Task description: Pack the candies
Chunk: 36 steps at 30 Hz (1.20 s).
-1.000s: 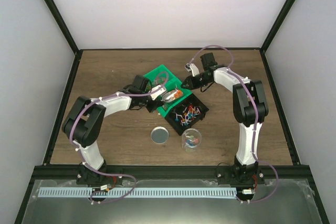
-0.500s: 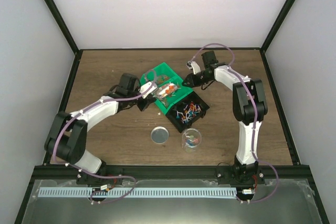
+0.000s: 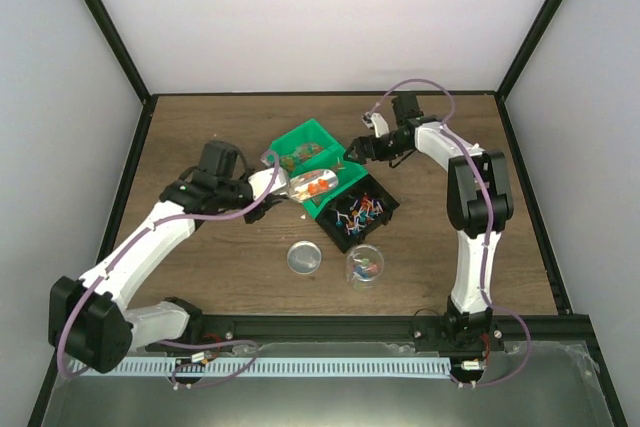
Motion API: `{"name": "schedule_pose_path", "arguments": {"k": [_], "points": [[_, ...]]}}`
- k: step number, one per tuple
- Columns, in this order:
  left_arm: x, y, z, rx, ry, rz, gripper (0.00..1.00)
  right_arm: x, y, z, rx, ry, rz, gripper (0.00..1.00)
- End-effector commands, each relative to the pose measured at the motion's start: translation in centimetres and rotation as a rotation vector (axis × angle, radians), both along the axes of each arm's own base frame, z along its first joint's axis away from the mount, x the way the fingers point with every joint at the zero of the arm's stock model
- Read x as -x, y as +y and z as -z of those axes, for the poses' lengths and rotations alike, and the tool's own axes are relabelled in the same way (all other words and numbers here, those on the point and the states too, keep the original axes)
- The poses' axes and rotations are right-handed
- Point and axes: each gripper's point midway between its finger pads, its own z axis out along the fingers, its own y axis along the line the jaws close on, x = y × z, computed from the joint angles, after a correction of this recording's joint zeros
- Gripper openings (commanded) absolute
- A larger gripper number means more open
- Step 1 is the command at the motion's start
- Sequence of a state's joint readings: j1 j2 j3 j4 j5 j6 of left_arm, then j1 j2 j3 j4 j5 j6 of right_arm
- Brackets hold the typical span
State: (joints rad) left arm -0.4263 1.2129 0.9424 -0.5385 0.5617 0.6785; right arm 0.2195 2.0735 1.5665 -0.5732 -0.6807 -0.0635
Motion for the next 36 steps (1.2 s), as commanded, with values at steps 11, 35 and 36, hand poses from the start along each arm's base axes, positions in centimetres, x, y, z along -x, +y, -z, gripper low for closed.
{"name": "schedule_pose_path", "arguments": {"k": [11,35,36], "points": [[6.7,0.6,-2.6,-0.100,-0.068,0.282,0.04,0.5,-3.1,-6.6,-0.033,-0.115,0.046,1.00],[10.6,-4.1,1.2,-0.299,0.010,0.470,0.04,1.2,-4.8,-7.5,-0.028,-0.139,0.076,1.00],[10.6,-4.3,1.3,-0.305,0.012,0.471,0.04,1.3,-4.8,-7.5,-0.027,-0.139,0.076,1.00]]}}
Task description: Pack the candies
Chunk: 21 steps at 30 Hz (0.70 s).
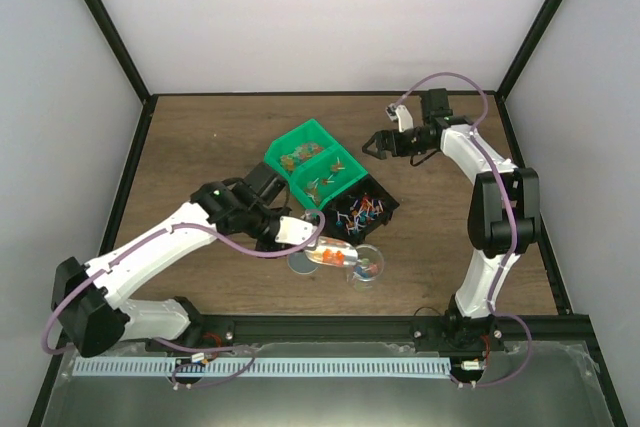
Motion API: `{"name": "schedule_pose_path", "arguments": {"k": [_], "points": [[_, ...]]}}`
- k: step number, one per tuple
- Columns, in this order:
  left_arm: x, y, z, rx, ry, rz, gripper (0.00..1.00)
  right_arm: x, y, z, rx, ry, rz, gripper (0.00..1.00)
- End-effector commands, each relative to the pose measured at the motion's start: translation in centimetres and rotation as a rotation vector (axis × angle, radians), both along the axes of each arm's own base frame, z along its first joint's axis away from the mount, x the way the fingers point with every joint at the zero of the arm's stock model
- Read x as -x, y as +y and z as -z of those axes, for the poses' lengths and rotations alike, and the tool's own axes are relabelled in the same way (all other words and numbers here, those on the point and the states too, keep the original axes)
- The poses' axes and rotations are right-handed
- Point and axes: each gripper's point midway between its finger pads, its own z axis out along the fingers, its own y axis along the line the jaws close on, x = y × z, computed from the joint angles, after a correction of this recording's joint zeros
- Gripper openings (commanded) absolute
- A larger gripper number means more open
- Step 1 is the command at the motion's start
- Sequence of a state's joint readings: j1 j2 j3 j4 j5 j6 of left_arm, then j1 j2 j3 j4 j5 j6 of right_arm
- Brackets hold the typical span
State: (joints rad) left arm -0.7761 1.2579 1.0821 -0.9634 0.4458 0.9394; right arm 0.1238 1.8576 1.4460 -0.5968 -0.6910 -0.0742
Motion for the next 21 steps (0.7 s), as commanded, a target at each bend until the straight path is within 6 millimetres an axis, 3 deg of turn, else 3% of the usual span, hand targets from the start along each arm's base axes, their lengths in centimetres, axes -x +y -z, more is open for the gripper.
{"name": "schedule_pose_path", "arguments": {"k": [1,12,21], "points": [[-0.5,-1.1,-0.7,-0.006,-0.028,0.007,0.04,-0.4,-0.1,-2.1,-0.007,-0.064,-0.007,1.00],[-0.5,-2.0,0.9,-0.156,-0.020,0.011,0.04,-0.5,-0.1,-2.1,-0.009,-0.064,-0.005,1.00],[-0.5,-2.4,0.9,-0.246,-0.024,0.004,0.04,-0.3,0.2,-2.1,-0.025,-0.059,-0.014,1.00]]}}
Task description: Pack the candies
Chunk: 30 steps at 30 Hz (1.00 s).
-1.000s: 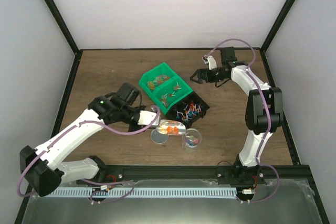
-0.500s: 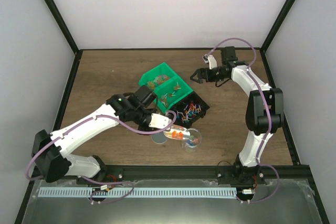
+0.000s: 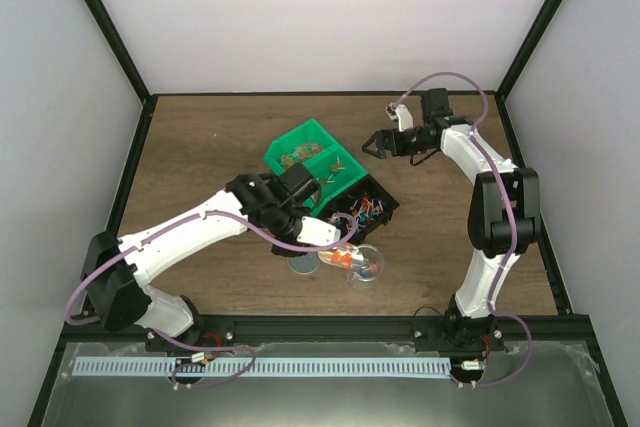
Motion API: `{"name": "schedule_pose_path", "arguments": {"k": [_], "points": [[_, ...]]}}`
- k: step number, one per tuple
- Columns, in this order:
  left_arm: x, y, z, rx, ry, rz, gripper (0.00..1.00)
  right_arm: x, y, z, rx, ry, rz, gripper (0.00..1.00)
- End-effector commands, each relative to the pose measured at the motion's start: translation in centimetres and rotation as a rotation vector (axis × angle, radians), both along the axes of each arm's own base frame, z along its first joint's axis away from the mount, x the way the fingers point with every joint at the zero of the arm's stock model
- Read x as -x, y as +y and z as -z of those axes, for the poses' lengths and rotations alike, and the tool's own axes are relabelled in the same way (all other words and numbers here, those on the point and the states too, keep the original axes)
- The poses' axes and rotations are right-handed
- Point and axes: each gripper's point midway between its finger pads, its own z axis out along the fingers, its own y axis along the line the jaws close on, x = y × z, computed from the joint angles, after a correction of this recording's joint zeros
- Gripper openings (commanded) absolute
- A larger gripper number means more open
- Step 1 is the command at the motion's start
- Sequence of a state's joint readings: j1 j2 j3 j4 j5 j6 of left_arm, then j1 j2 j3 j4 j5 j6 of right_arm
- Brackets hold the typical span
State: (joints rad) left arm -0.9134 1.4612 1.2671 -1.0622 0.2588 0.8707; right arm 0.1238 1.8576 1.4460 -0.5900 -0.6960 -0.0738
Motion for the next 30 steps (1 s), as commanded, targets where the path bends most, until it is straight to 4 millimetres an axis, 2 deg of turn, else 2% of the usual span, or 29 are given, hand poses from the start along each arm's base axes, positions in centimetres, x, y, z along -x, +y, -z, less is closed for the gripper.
{"name": "schedule_pose_path", "arguments": {"k": [1,18,30], "points": [[0.3,0.1,-0.4,-0.054,-0.002,0.002,0.04,-0.2,0.1,-2.0,-0.020,-0.052,-0.012,1.00],[0.5,-0.1,-0.4,-0.168,0.004,0.009,0.04,0.3,0.3,-2.2,-0.024,-0.059,-0.043,1.00],[0.1,-0.3,-1.5,-0.219,0.015,-0.003,0.04,2.1,-0.3,-0.9,0.042,-0.034,-0.098,1.00]]}}
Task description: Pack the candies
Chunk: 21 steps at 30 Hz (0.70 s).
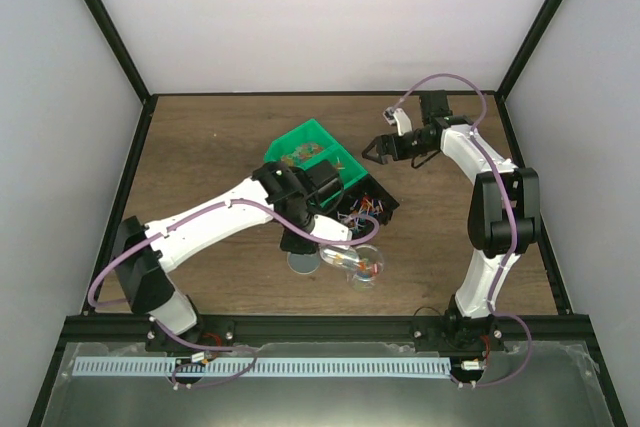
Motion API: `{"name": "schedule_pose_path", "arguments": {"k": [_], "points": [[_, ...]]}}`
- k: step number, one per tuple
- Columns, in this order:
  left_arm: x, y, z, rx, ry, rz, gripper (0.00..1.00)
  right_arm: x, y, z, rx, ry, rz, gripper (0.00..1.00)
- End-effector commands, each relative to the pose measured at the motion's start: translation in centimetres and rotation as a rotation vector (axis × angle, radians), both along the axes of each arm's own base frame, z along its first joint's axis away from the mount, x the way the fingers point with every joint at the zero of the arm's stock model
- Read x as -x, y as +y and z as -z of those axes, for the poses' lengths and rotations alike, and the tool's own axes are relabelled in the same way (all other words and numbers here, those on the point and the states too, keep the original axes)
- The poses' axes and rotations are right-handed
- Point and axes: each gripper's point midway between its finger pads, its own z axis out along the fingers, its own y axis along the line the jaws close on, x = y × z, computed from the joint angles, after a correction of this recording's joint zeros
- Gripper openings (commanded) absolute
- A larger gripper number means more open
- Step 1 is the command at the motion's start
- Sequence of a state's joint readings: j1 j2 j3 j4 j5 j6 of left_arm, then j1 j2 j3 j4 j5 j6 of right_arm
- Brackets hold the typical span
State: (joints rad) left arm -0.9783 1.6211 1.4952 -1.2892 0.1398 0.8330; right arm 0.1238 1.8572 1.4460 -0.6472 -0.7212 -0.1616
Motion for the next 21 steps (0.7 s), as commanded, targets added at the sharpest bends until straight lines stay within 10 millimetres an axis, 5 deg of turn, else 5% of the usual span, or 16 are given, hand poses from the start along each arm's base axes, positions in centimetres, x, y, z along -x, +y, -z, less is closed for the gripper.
{"name": "schedule_pose_path", "arguments": {"k": [1,21], "points": [[0.2,-0.3,-1.1,-0.021,0.002,-0.003,0.04,1.0,-0.5,-1.1,0.035,-0.032,-0.031,1.00],[-1.3,0.0,-2.9,0.035,0.034,-0.167,0.04,6.9,-3.9,2.1,0.094,0.184,-0.172,0.97]]}}
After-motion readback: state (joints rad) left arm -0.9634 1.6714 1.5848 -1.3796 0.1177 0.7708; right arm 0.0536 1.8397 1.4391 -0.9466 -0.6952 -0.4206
